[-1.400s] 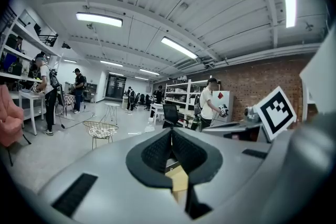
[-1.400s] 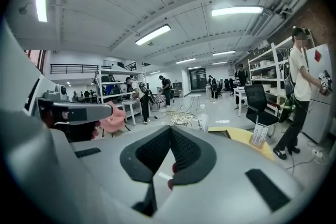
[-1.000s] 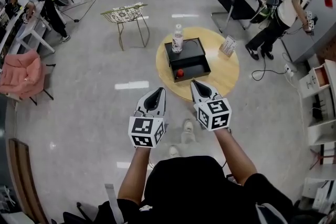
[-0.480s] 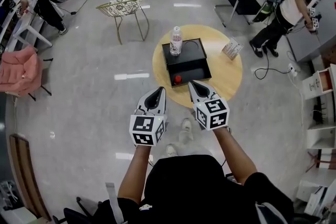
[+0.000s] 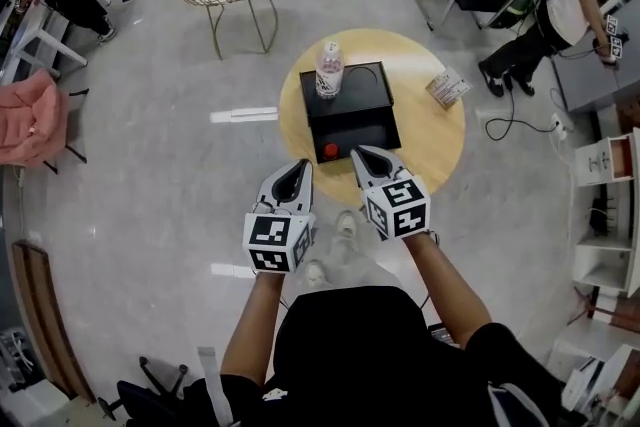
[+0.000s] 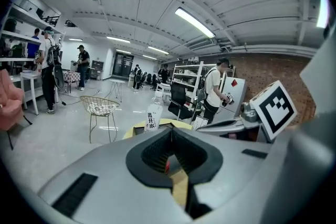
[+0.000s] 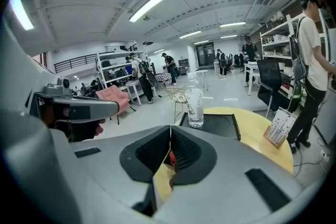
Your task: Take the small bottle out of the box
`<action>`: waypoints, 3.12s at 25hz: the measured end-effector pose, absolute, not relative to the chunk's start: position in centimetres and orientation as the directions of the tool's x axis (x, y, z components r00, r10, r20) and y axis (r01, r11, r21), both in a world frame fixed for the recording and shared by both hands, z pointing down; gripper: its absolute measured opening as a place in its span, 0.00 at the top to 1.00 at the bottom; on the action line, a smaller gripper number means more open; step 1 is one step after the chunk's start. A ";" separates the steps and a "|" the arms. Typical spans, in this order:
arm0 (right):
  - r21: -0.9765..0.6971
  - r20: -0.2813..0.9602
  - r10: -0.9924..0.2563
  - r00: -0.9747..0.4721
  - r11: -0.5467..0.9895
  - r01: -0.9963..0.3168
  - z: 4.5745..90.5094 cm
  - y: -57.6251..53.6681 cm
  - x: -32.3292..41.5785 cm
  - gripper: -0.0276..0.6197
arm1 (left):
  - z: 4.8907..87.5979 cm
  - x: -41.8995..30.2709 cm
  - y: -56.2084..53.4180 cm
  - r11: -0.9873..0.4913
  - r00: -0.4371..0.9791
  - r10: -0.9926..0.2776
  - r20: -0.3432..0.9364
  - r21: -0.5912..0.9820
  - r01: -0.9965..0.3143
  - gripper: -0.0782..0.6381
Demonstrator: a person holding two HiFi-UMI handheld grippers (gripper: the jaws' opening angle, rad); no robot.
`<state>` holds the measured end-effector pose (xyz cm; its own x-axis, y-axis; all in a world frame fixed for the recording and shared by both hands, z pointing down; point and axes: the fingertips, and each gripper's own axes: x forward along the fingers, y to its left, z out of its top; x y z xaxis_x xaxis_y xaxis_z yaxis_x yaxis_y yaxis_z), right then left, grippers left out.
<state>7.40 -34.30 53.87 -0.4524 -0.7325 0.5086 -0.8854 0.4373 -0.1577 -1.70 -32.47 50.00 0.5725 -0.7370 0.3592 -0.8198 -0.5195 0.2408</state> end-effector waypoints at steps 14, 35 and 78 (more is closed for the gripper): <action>-0.187 0.645 -0.579 -0.499 0.513 -0.838 62.1 -36.9 6.2 0.95 | 55.7 -1.4 -35.8 -0.475 0.545 -0.709 0.448 0.267 -0.838 0.88; -0.199 0.740 -0.399 -0.542 0.640 -0.742 68.8 -37.7 3.4 0.74 | 59.9 -2.2 -36.7 -0.380 0.489 -0.691 0.532 0.307 -0.872 0.88; -0.022 0.762 -0.470 -0.446 0.670 -0.742 70.0 -38.3 3.1 0.75 | 59.9 -4.6 -34.2 -0.331 0.445 -0.717 0.537 0.299 -0.895 0.88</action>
<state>3.12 -38.27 70.00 -0.4463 -0.4696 0.7618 -0.7422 0.6698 -0.0219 -4.60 -34.24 59.91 0.4445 -0.7173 0.5366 -0.8950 -0.3306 0.2995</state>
